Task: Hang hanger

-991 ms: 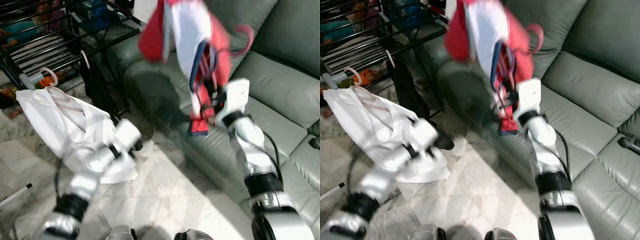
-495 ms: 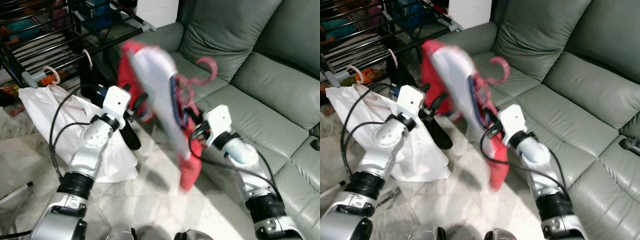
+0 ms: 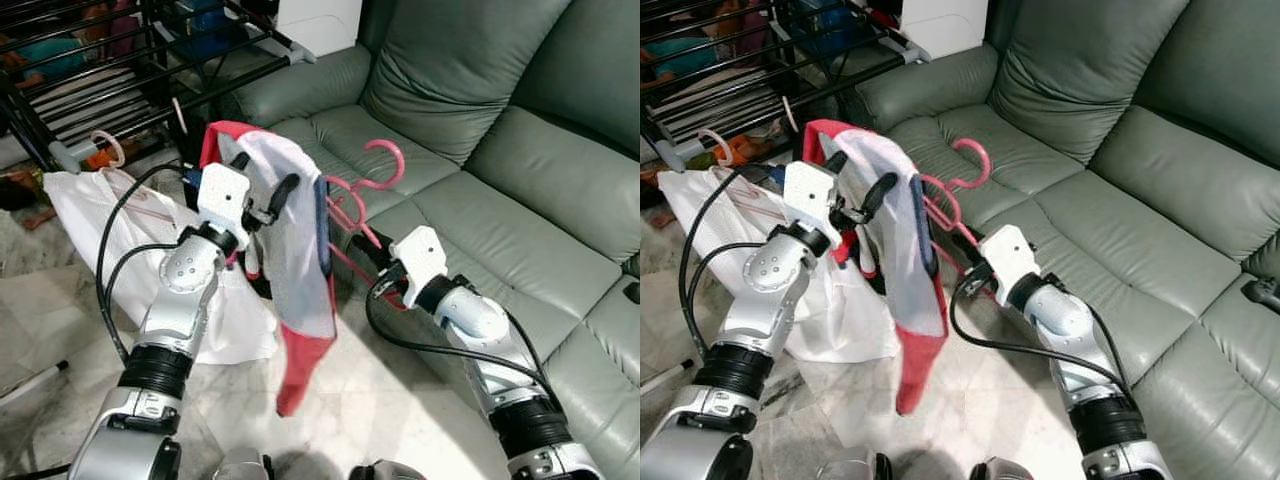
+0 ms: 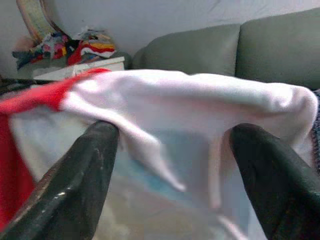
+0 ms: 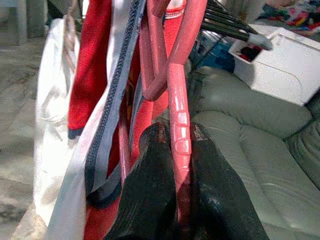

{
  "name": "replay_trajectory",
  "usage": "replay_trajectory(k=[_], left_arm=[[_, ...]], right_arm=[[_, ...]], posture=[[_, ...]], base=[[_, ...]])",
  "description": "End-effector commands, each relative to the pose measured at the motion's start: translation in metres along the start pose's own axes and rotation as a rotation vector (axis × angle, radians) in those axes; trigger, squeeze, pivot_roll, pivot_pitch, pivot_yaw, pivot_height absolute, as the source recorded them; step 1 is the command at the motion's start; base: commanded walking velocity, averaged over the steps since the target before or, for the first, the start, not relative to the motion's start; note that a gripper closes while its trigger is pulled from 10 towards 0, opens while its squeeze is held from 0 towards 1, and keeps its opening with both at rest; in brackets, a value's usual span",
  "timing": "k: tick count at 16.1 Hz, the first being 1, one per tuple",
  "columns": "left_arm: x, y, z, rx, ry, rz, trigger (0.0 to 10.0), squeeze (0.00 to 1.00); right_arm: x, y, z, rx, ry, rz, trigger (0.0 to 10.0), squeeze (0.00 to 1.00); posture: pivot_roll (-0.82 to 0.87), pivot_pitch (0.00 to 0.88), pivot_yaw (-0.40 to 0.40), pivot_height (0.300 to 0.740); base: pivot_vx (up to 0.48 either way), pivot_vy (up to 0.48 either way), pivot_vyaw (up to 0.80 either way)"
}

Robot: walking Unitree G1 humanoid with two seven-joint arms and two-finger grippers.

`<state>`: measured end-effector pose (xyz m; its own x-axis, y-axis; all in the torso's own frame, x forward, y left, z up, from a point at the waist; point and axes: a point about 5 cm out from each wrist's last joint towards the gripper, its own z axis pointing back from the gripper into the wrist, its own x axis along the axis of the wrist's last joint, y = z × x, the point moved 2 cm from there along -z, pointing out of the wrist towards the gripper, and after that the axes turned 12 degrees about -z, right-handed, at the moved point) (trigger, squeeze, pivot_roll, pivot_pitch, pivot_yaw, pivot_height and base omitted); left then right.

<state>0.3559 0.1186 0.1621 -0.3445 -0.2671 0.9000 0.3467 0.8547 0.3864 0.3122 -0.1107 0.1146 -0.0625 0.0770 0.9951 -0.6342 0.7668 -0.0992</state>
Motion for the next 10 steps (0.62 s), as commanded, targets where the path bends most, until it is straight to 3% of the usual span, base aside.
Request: replay_trajectory(k=[1,5,10], left_arm=[[0.000,-0.004,0.002,-0.030,0.003,0.021,10.0,1.00],[0.003,-0.014,0.001,-0.081,-0.012,0.043,10.0,1.00],[0.019,-0.031,0.000,-0.176,-0.065,0.163,10.0,1.00]], right_arm=[[0.015,0.002,-0.007,0.048,-0.052,0.058,10.0,0.00],[0.015,0.001,-0.009,0.071,-0.037,0.118,10.0,0.00],[0.011,0.005,-0.008,0.086,-0.027,0.134,10.0,0.00]], posture=[[-0.04,0.000,-0.006,0.740],[-0.04,0.000,-0.011,0.740],[-0.05,0.000,-0.013,0.740]], base=[[0.000,0.000,0.00],[0.000,0.000,0.00],[0.000,0.000,0.00]])
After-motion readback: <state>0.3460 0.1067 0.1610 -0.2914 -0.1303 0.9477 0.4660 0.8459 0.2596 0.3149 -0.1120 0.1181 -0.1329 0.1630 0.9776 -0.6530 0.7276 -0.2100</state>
